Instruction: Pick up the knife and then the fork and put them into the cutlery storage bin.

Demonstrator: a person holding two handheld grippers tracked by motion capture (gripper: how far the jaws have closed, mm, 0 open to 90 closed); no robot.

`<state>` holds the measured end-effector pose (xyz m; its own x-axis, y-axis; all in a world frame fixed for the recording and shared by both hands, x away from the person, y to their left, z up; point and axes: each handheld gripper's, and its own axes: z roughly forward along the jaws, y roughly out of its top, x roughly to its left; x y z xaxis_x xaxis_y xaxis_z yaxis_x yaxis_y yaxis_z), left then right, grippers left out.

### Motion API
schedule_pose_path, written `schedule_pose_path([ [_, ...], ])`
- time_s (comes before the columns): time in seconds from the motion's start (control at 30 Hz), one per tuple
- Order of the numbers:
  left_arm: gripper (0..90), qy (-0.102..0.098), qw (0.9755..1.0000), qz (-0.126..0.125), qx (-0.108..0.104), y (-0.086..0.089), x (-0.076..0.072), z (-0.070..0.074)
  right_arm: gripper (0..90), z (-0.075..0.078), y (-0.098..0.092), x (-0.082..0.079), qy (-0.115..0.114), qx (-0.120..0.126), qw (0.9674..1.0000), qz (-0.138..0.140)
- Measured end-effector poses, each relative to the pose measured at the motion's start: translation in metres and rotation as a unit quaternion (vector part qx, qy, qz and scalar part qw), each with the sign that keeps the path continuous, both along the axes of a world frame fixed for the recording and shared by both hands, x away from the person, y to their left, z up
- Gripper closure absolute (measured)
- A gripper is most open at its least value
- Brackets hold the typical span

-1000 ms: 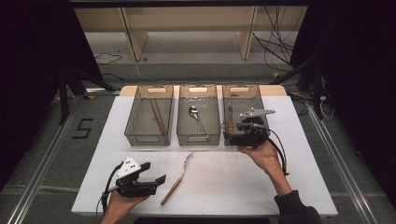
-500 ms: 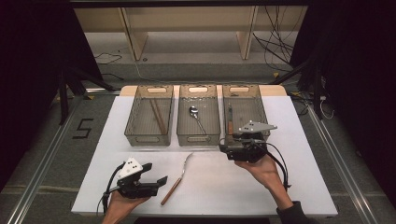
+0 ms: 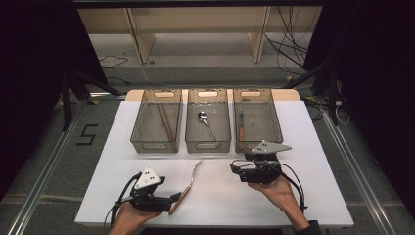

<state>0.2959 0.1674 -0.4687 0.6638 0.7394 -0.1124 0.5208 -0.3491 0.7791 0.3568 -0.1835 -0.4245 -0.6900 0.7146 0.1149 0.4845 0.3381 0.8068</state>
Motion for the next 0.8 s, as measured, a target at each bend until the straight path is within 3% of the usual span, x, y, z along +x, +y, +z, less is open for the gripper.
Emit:
schedule_pose_path([
  [0.33, 19.8, 0.022, 0.9990, -0.011, 0.037, -0.011, 0.000, 0.001, 29.6, -0.007, -0.003, -0.009, 0.000, 0.008, 1.0000, 0.004],
  [0.43, 19.9, 0.026, 0.9978, -0.017, 0.059, -0.014, 0.000, 0.002, 29.1, -0.010, -0.002, -0.012, 0.000, 0.006, 1.0000, 0.006],
  [0.8, 26.7, 0.060, 0.9926, -0.022, 0.104, -0.022, 0.002, 0.004, 27.6, -0.017, -0.001, -0.023, 0.009, 0.012, 0.9998, 0.015],
])
